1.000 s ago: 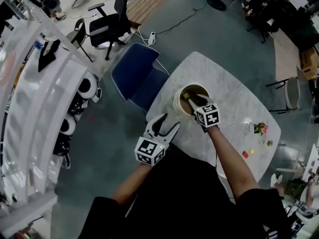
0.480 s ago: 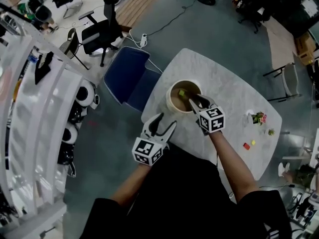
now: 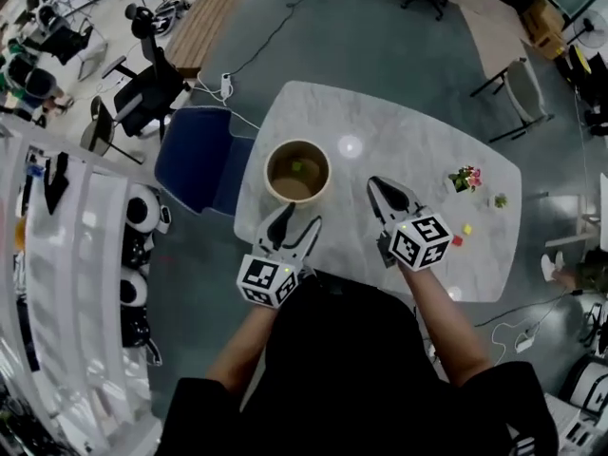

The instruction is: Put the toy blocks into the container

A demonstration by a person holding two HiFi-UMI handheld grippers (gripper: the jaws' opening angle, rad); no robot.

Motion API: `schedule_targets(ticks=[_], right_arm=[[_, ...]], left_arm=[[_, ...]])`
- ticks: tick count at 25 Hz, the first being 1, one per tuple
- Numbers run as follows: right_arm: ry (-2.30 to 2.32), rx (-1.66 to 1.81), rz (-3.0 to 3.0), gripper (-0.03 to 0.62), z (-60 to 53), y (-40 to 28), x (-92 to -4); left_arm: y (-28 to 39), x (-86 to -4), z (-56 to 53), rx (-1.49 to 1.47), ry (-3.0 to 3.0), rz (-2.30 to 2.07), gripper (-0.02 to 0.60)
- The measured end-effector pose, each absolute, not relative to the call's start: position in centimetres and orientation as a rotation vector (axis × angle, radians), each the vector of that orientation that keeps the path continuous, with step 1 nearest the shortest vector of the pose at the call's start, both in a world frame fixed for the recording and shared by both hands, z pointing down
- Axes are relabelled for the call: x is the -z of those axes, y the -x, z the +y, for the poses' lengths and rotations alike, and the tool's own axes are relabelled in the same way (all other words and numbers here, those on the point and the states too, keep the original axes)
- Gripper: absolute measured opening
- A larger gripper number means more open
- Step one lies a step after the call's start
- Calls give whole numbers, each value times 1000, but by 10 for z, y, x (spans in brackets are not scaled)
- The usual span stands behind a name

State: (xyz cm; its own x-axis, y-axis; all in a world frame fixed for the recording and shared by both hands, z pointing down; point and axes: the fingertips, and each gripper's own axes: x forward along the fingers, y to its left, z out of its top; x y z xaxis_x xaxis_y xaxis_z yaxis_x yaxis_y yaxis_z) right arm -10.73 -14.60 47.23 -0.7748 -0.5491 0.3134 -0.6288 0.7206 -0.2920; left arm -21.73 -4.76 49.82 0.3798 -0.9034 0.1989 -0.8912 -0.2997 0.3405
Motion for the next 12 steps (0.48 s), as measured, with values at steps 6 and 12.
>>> schedule_targets(ticks=[6,12], right_arm=[[-1119,-599,-2680,0,-134,3,-454],[-1285,-589,-2602,0,-121,-104,-450]], left_arm=[[130,-489,-73,6,-2349,-1414,229],[28,-486,-91,-55,-2435,-1249,229]])
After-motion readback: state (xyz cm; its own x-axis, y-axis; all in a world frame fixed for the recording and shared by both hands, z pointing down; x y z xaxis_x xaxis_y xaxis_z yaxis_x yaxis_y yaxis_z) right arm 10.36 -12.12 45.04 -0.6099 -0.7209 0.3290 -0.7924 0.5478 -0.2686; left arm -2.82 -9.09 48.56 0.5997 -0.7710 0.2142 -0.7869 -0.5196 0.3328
